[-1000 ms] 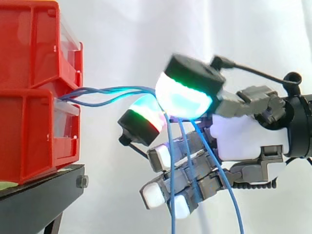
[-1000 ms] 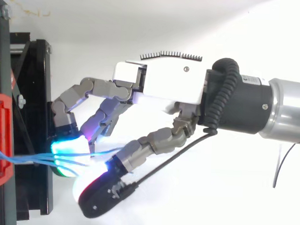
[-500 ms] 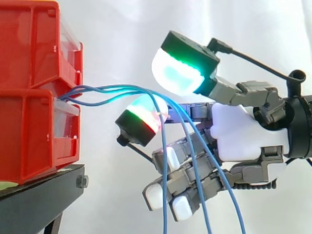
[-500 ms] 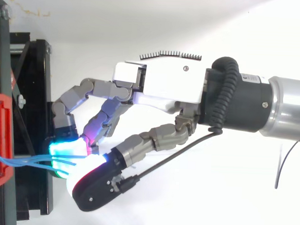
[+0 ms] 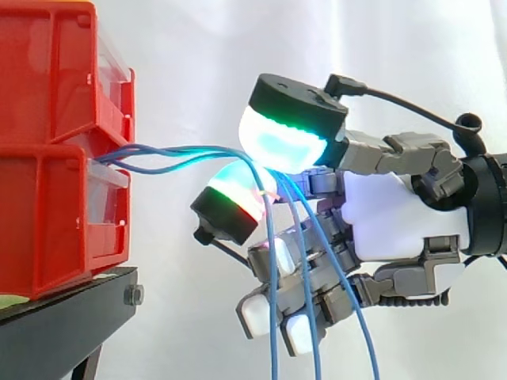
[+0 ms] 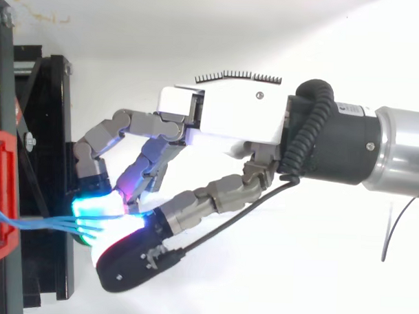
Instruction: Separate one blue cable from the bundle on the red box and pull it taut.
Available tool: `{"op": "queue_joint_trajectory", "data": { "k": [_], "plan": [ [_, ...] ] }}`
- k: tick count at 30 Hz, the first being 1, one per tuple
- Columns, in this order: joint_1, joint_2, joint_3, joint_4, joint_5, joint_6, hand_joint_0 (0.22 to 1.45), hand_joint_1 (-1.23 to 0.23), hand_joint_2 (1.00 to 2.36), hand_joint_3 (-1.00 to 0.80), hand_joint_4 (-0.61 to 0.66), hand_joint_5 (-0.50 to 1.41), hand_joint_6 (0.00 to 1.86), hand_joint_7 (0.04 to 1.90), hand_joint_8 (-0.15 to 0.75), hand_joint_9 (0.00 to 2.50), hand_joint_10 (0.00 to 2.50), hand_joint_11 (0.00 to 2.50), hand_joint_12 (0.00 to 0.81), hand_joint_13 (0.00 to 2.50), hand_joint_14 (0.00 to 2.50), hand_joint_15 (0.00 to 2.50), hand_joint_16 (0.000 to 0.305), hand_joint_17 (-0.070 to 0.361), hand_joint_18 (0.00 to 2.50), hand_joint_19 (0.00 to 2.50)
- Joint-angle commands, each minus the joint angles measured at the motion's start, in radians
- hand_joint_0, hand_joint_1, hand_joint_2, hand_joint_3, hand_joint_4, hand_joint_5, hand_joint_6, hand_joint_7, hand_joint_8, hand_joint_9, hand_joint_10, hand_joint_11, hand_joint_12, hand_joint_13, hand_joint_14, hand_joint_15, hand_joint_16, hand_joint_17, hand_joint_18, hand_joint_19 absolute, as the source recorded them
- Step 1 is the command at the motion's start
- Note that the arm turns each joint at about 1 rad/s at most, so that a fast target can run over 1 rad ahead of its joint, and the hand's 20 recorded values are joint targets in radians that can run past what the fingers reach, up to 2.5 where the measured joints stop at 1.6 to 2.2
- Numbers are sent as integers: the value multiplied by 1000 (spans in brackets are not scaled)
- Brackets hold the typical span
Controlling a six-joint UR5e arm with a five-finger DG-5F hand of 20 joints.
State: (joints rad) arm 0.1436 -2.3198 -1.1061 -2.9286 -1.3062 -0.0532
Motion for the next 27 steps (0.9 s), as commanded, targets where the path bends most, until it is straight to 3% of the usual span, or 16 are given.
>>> {"op": "queue_joint_trajectory", "data": {
  "k": [1,6,9,13,17,21,24,26,27],
  "plan": [
    [-1,0,0,0,-1,1,769,-925,1001,-485,-173,-199,900,1100,219,973,18,921,316,835,20,544,35,79,804,560],
    [-2,0,0,0,-1,1,750,-922,1000,-500,-151,-188,912,1195,215,975,17,915,309,835,20,543,34,77,813,554],
    [-4,0,0,0,-1,1,635,-913,1000,-500,-137,-177,911,1173,216,1002,18,923,304,841,20,572,34,75,808,588],
    [-4,0,0,0,-1,1,467,-813,1000,-500,-99,-169,904,1128,270,1043,15,936,346,864,17,581,40,90,819,618],
    [-7,-1,0,0,-4,0,414,-667,1000,-500,-88,-162,894,1097,297,1076,14,917,374,884,16,582,46,104,849,614],
    [-9,0,0,-1,-11,0,427,-583,1000,-500,-89,-161,886,1122,298,1093,14,913,374,883,18,585,46,104,841,628],
    [-9,0,2,-10,-19,0,523,-608,1001,-483,-92,-159,877,1200,272,1090,18,940,341,867,19,609,39,87,771,687],
    [-9,0,0,-15,-21,0,557,-667,1008,-165,-70,-149,889,1184,323,1140,13,928,391,926,18,581,48,109,873,621],
    [-9,3,0,-21,-25,-2,559,-678,1005,-117,-69,-149,895,1157,334,1148,14,915,401,938,17,579,51,114,894,601]
  ]
}}
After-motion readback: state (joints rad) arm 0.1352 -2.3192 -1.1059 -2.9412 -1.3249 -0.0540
